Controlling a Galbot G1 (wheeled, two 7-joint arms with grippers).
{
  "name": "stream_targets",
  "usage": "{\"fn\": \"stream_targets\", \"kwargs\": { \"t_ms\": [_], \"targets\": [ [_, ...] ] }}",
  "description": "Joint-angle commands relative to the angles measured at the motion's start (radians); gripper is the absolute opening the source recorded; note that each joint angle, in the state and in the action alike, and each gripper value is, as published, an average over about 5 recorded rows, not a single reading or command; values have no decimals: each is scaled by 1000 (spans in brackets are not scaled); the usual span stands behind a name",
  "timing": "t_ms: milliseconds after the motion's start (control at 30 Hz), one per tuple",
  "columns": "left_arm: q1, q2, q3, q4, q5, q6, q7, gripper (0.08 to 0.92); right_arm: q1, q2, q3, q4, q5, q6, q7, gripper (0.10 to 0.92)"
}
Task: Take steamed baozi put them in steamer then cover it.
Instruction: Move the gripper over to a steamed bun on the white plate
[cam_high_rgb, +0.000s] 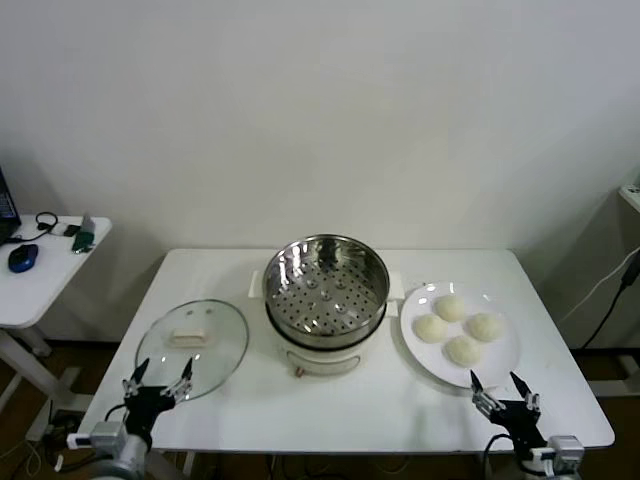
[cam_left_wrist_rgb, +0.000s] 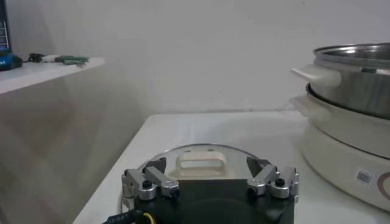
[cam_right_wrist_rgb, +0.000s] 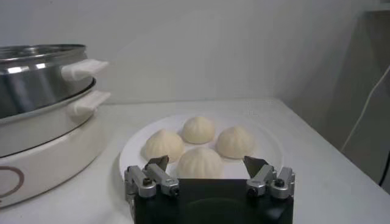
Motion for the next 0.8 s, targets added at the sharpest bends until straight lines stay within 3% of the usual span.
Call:
{"fn": "stream_targets", "kwargs": {
  "t_ms": [33, 267, 367, 600, 800],
  "targets": [
    [0, -2, 2, -4, 1, 1, 1, 823, 64, -42, -1, 3, -34, -105, 6, 823],
    [0, 2, 2, -12, -2, 0, 2, 823, 332, -252, -100, -49, -45, -267, 12, 823],
    [0, 3, 1, -16, -3, 0, 3, 823, 496, -393, -210, -130, -46, -335, -53, 823],
    [4, 1, 1, -26, -4, -4, 5, 823, 969, -655, -635, -366, -131, -346, -349, 823],
    [14, 1, 1, -27, -2, -10, 6, 823, 1527, -770, -1196, -555, -272, -193, -732, 823]
  ]
}}
